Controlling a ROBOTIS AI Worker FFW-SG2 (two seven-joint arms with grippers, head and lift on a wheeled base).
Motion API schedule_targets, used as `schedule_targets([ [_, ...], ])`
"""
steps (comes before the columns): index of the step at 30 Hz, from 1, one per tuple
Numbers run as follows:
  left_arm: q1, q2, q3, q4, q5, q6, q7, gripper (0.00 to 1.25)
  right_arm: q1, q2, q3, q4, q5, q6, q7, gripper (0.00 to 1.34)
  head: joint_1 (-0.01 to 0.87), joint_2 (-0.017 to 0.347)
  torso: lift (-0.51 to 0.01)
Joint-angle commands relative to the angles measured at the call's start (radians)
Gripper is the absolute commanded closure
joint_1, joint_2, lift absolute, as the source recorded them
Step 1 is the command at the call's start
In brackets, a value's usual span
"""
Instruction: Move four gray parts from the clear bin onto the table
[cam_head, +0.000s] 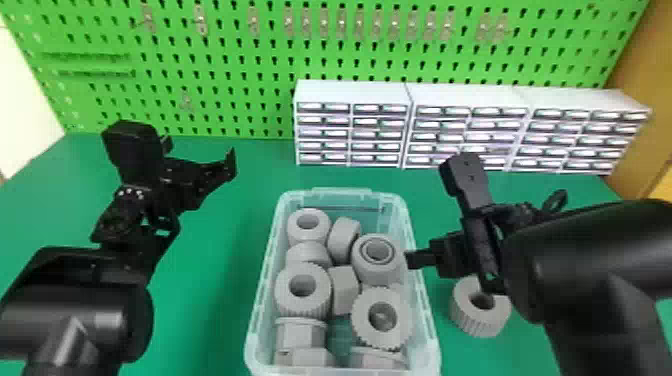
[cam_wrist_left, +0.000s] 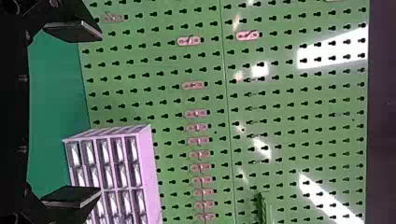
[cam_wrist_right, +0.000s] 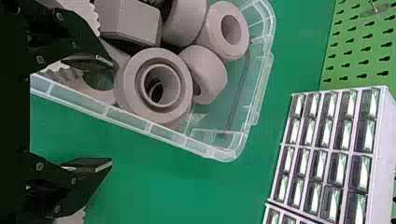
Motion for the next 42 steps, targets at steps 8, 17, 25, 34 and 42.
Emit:
schedule_targets([
  [8,0.000,0.000,0.000,0.000,0.000,0.000,0.000,0.12,-0.006,0.000,0.006,0.000,-0.005,0.001,0.000,0.52,0.678,0.034,-0.050],
  [17,-0.002,0.000,-0.002,0.002,0.000,0.000,0.000,0.12,-0.015,-0.005,0.012,0.006,-0.017,0.001,0.000,0.51,0.678,0.034,-0.050],
  [25,-0.005,0.000,-0.005,0.000,0.000,0.002,0.000,0.12,-0.051,-0.014,0.035,0.051,-0.086,0.001,0.000,0.52,0.678,0.034,-0.050],
  [34,-0.003,0.000,-0.006,0.002,0.000,0.002,0.000,0.12,-0.097,-0.023,0.092,0.130,-0.128,-0.092,0.000,0.52,0.678,0.034,-0.050],
  [42,-0.003,0.000,-0.006,0.002,-0.001,0.002,0.000,0.12,-0.138,-0.026,0.123,0.241,-0.180,-0.199,0.000,0.52,0.678,0.034,-0.050],
])
